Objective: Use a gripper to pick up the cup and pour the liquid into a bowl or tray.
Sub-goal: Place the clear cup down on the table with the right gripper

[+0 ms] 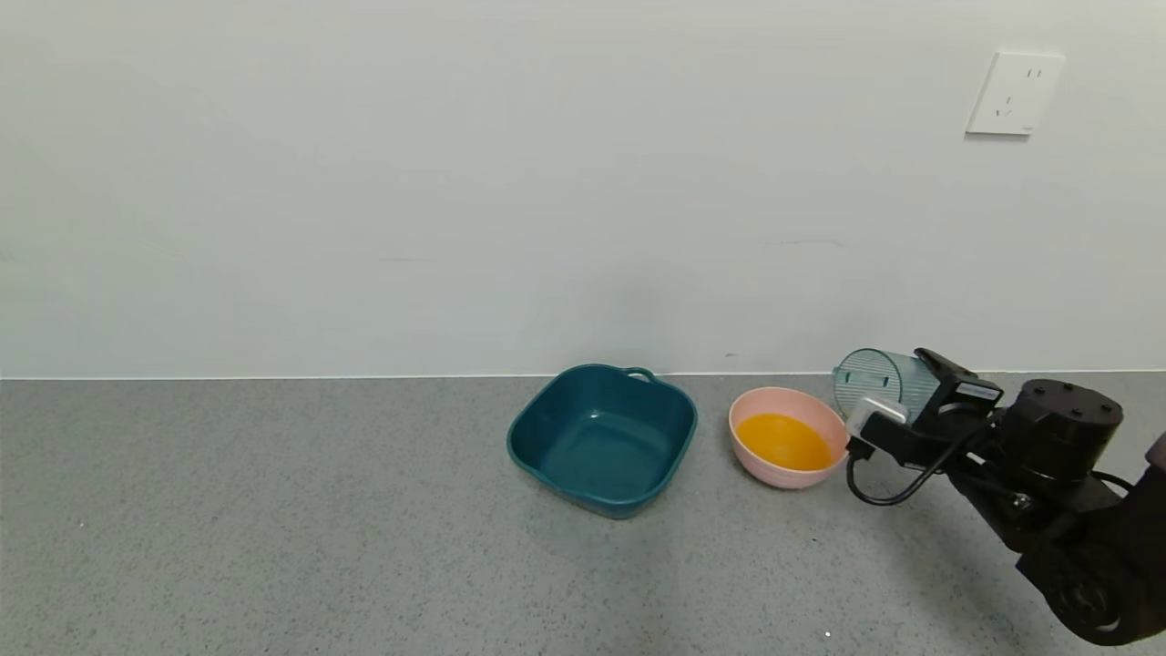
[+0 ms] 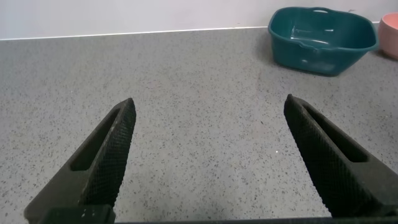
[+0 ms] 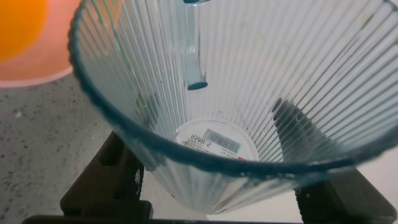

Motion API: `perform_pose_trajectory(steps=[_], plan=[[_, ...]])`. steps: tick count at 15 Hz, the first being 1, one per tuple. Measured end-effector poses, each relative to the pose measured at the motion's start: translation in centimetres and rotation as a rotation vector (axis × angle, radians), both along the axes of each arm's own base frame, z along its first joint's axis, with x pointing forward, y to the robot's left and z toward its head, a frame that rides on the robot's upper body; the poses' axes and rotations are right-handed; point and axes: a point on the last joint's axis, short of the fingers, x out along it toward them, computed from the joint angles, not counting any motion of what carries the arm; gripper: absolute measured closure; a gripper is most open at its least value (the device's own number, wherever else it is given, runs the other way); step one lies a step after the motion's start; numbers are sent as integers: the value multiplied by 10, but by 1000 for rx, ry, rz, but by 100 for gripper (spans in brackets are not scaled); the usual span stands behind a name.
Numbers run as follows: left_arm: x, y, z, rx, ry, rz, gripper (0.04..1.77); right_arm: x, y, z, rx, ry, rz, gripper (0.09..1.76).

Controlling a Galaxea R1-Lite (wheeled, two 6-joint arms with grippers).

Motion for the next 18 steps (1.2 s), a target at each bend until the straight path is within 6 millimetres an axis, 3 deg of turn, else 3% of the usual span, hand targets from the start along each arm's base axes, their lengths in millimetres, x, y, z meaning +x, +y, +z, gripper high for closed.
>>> perform_pose_trajectory(steps=[12, 18], plan=[[0, 0, 0, 0, 0, 0, 9, -13, -28, 2, 869, -134, -177, 51], [0, 0, 0, 0, 0, 0, 9, -10, -33, -11, 1152, -144, -219, 51]])
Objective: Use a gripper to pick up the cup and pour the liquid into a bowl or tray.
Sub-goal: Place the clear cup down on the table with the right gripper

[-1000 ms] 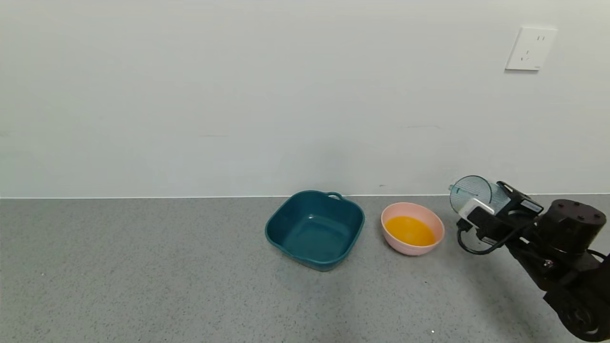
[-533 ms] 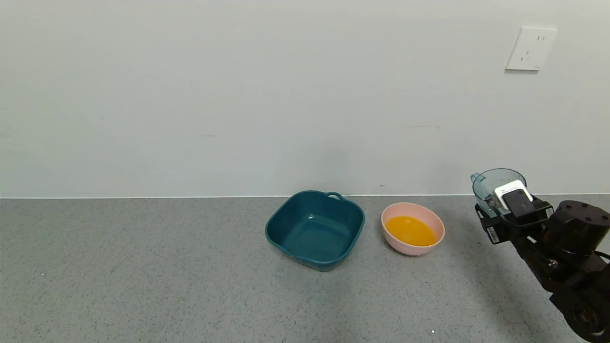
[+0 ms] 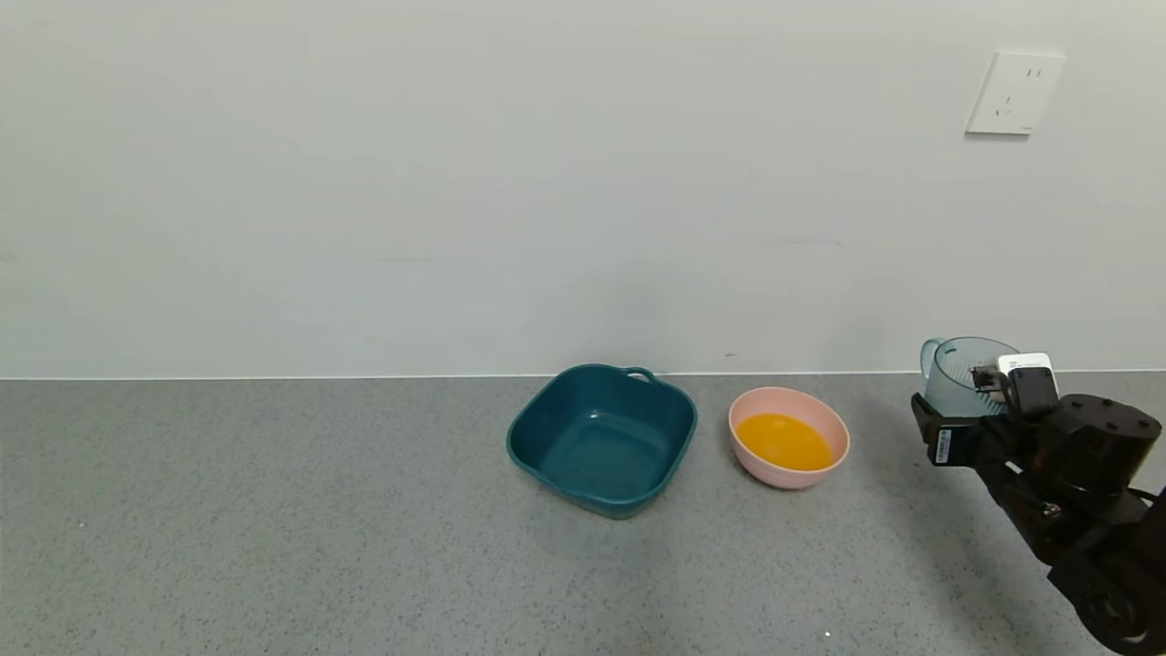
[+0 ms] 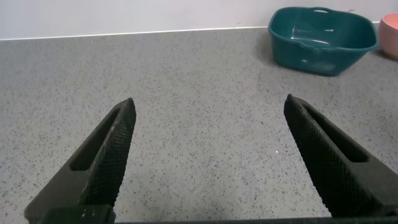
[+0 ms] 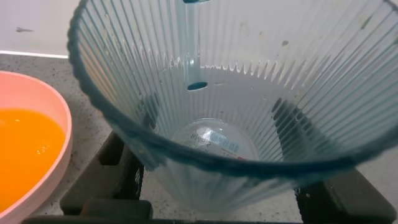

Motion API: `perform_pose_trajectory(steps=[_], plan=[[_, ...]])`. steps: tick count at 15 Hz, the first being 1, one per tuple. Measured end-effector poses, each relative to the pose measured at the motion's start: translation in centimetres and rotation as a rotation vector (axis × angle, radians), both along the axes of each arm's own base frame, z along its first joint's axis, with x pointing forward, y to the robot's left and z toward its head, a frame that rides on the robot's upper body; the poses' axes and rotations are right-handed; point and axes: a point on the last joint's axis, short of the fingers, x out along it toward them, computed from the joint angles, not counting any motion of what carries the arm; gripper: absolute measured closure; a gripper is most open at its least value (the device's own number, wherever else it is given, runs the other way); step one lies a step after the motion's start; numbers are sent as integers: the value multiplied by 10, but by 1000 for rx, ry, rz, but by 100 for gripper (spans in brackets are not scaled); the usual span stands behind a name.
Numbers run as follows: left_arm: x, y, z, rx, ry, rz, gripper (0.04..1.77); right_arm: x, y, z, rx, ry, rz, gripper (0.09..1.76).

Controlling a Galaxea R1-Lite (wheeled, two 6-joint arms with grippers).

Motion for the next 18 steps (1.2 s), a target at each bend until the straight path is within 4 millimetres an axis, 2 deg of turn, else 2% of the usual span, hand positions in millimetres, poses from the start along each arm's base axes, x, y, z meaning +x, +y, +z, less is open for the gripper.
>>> perform_pose_trajectory(steps=[7, 18], plan=[[0, 0, 0, 0, 0, 0, 9, 23, -2, -26, 85, 16, -14, 51], [0, 0, 0, 0, 0, 0, 9, 62, -23, -53, 148, -16, -70, 51]])
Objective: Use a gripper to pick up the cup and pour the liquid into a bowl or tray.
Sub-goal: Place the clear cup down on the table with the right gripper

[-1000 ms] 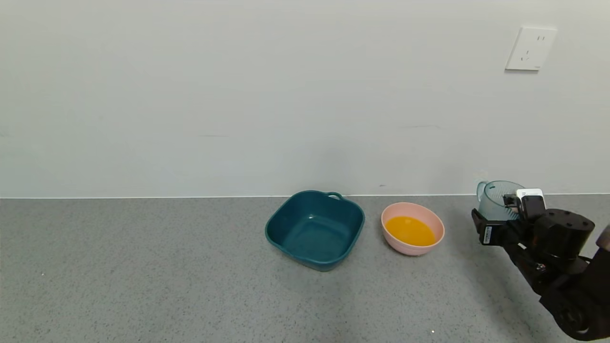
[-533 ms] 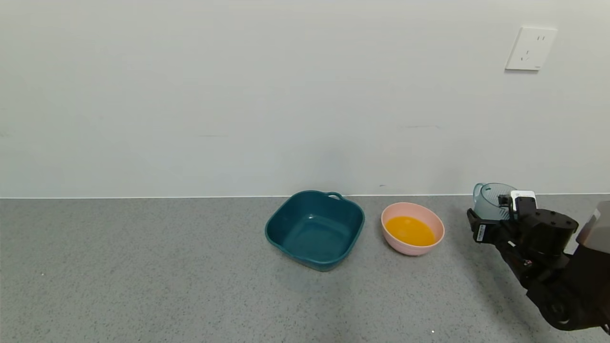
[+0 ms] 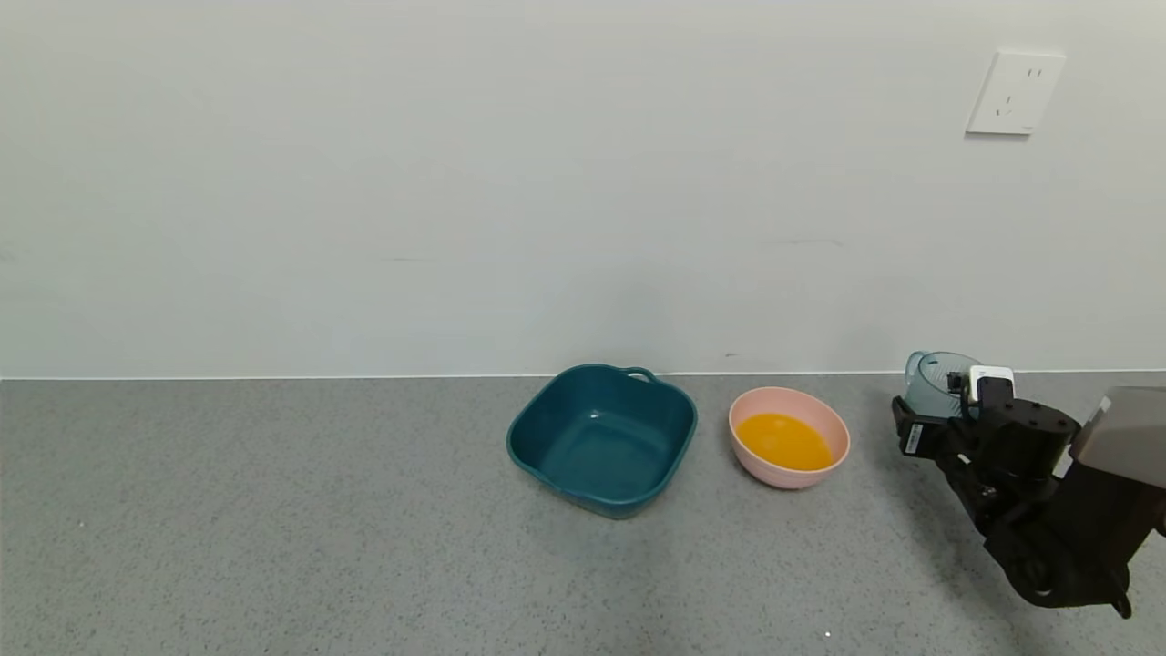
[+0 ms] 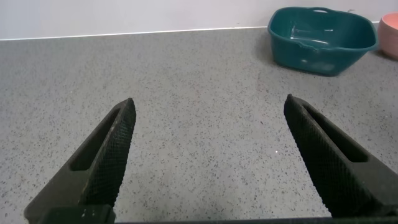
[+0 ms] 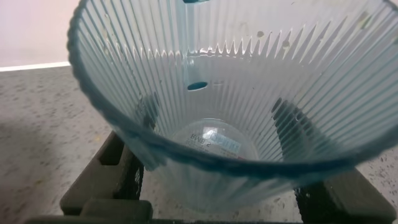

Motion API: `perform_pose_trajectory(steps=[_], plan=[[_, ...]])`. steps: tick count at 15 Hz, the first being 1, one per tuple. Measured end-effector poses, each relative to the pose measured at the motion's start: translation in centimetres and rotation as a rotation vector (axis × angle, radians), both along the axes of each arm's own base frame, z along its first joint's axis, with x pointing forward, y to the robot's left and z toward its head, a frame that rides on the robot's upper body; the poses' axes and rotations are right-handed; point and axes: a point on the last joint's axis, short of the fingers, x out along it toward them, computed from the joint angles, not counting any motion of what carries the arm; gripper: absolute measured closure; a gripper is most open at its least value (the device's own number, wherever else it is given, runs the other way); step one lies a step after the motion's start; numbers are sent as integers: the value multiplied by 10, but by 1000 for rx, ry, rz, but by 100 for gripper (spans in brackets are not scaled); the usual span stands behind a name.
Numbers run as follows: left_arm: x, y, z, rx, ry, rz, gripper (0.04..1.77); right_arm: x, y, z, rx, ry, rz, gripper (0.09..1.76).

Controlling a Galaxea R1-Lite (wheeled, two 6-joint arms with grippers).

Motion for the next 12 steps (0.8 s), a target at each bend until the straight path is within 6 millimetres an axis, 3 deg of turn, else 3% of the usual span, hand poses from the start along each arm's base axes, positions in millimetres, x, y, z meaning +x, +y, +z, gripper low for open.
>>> perform_pose_trajectory(steps=[4, 12], plan=[[0, 0, 0, 0, 0, 0, 9, 14, -8, -12, 7, 22, -15, 51], [0, 0, 0, 0, 0, 0, 9, 20, -11, -23, 18, 26, -22, 51]])
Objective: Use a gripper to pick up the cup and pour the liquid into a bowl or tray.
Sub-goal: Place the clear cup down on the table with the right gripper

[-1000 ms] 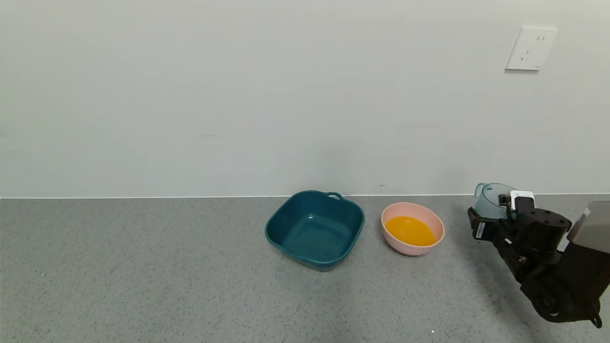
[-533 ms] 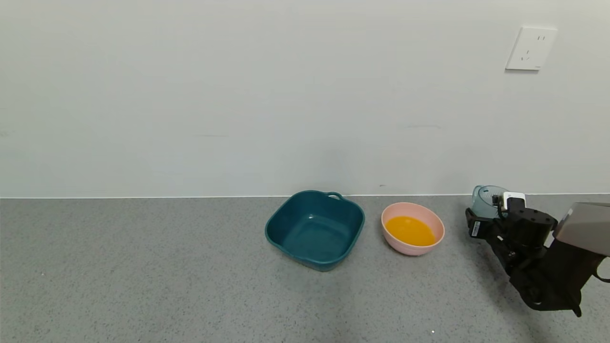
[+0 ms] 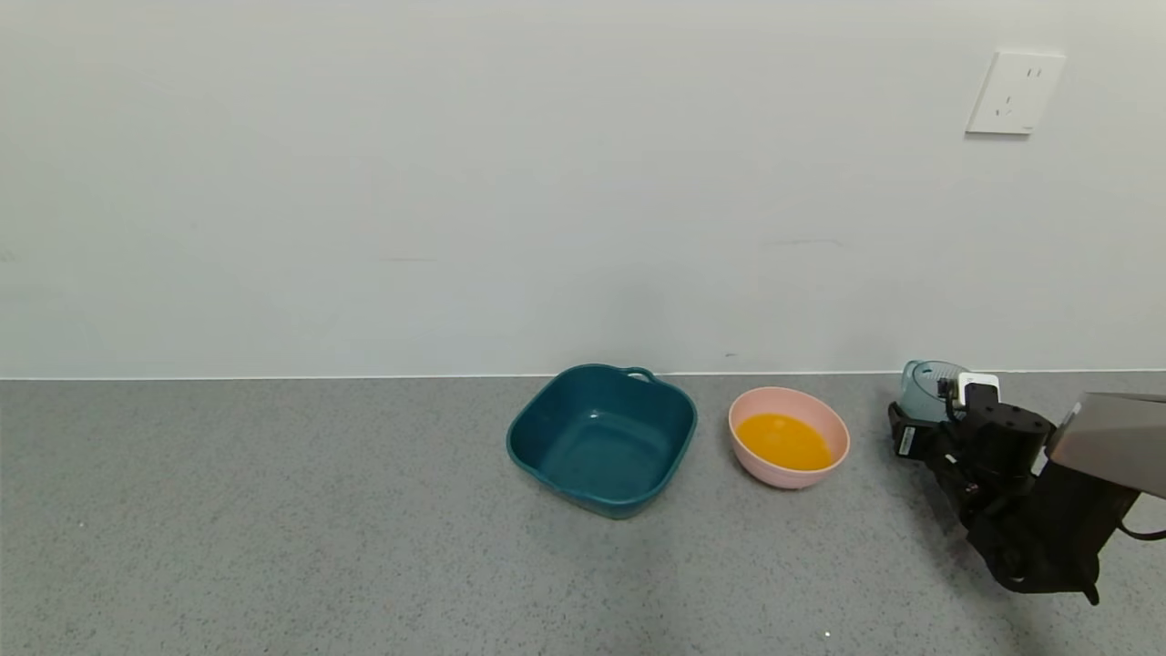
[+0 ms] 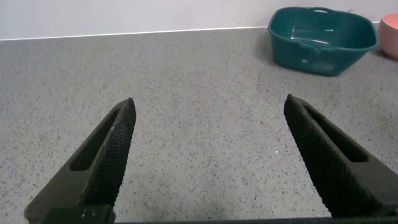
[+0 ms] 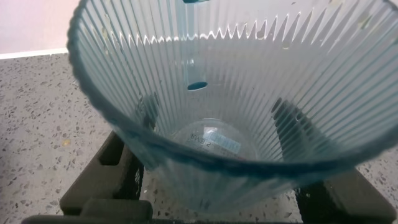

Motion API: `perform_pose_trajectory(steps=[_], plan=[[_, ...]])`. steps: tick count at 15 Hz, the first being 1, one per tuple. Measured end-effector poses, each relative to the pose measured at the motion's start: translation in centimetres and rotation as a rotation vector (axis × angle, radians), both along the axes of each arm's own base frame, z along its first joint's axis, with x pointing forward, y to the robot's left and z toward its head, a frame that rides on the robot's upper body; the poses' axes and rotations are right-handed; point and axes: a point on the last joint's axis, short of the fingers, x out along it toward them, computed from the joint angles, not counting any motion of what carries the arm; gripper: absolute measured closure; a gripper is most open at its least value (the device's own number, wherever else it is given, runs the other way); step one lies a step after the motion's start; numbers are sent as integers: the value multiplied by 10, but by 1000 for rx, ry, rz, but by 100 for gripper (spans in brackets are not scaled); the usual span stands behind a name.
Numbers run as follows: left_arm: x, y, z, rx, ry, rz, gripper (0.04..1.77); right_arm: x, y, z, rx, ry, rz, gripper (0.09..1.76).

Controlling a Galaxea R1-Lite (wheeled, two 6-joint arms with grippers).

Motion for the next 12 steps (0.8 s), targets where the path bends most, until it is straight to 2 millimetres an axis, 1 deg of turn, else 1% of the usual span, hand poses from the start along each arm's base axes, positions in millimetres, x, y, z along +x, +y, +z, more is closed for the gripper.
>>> perform_pose_trajectory(steps=[12], plan=[[0, 0, 0, 0, 0, 0, 9, -1, 2, -5, 12, 11, 5, 51]])
